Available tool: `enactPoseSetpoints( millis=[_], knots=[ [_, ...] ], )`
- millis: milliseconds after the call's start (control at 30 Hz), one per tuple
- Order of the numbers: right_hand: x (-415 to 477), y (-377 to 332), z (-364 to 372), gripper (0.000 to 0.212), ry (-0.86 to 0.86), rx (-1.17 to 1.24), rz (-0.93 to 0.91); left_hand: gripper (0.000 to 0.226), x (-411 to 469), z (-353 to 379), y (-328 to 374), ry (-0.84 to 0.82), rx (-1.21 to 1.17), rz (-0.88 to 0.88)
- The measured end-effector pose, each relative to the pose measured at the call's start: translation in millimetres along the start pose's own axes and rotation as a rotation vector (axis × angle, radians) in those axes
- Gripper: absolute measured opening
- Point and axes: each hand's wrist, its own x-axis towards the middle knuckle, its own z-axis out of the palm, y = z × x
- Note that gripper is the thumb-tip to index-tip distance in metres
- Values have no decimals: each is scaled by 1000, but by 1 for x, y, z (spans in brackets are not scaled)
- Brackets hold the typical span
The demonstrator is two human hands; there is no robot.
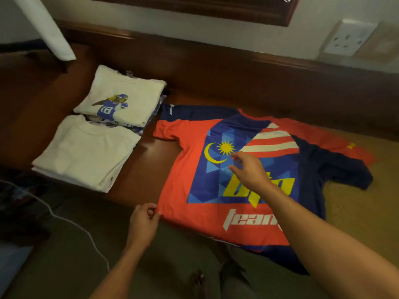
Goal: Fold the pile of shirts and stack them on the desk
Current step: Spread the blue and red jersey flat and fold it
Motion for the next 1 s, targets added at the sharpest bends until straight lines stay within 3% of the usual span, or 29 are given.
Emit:
enactPoseSetpoints(
  millis=[267, 367, 767, 900, 1000],
  knots=[
    [121, -84, 25, 35, -150, -178, -280, 22, -4, 1, -19, 56, -150, -92],
    [160, -110, 32, 40, -178, -298, -404, 22, -6, 1, -19, 72, -150, -52],
    [256, -170, 99, 50, -327, -657, -897, 21, -15, 30, -44, 246, -316, -175],
    [267, -170, 121, 57, -398, -785, -885, 15, -16, 31, -38, 265, -333, -105],
    [269, -168, 123, 37, -368, -804, -796, 5, -16, 32, -36, 255, -293, -84]
  ],
)
